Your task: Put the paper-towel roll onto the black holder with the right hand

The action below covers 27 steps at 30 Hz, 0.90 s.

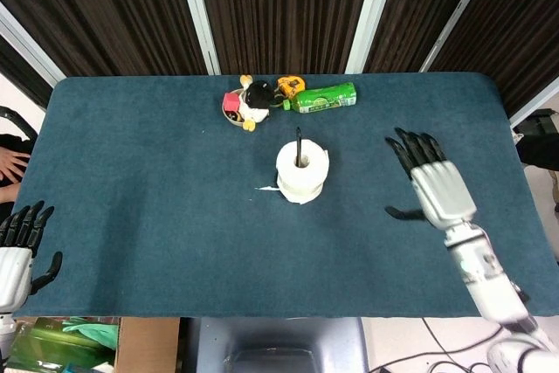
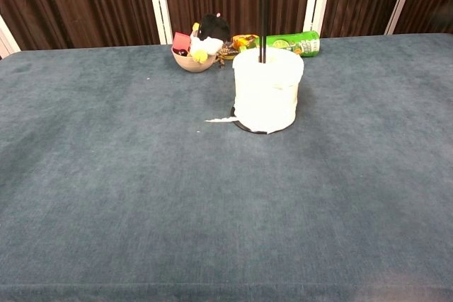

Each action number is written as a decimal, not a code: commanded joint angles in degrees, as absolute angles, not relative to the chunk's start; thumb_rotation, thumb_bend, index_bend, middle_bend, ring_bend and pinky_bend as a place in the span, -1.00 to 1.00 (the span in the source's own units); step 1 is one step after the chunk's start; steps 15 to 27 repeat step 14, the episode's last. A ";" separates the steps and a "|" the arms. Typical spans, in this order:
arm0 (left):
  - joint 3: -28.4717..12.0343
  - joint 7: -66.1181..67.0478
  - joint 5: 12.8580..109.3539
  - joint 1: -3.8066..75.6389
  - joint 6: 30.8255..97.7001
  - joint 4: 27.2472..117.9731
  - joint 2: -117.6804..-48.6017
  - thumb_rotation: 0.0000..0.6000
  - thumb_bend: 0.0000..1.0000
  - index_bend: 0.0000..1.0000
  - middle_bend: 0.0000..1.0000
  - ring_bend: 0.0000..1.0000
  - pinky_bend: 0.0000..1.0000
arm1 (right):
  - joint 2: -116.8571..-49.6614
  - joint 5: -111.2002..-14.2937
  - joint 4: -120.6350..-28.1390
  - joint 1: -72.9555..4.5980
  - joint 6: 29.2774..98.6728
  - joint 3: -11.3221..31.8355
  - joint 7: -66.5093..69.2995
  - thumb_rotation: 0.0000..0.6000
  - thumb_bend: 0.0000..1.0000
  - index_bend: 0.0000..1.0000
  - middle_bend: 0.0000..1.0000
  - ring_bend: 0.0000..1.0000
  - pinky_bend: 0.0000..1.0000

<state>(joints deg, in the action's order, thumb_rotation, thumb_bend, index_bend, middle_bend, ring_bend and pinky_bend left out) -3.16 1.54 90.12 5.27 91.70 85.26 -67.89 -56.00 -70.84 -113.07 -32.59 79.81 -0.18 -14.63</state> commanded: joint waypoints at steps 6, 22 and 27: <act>-2.62 2.32 91.29 5.11 92.04 85.85 -67.68 1.00 -0.10 -1.00 -0.97 -1.00 -0.78 | -69.50 -81.11 -96.84 -13.75 95.47 -7.31 -14.29 1.00 -0.64 -1.00 -1.00 -1.00 -1.00; -2.71 1.49 90.92 5.21 91.53 85.91 -67.31 1.00 -0.10 -1.00 -0.97 -1.00 -0.78 | -68.39 -80.46 -97.95 -12.91 90.29 -6.06 -13.05 1.00 -0.64 -1.00 -1.00 -1.00 -1.00; -2.71 1.49 90.92 5.21 91.53 85.91 -67.31 1.00 -0.10 -1.00 -0.97 -1.00 -0.78 | -68.39 -80.46 -97.95 -12.91 90.29 -6.06 -13.05 1.00 -0.64 -1.00 -1.00 -1.00 -1.00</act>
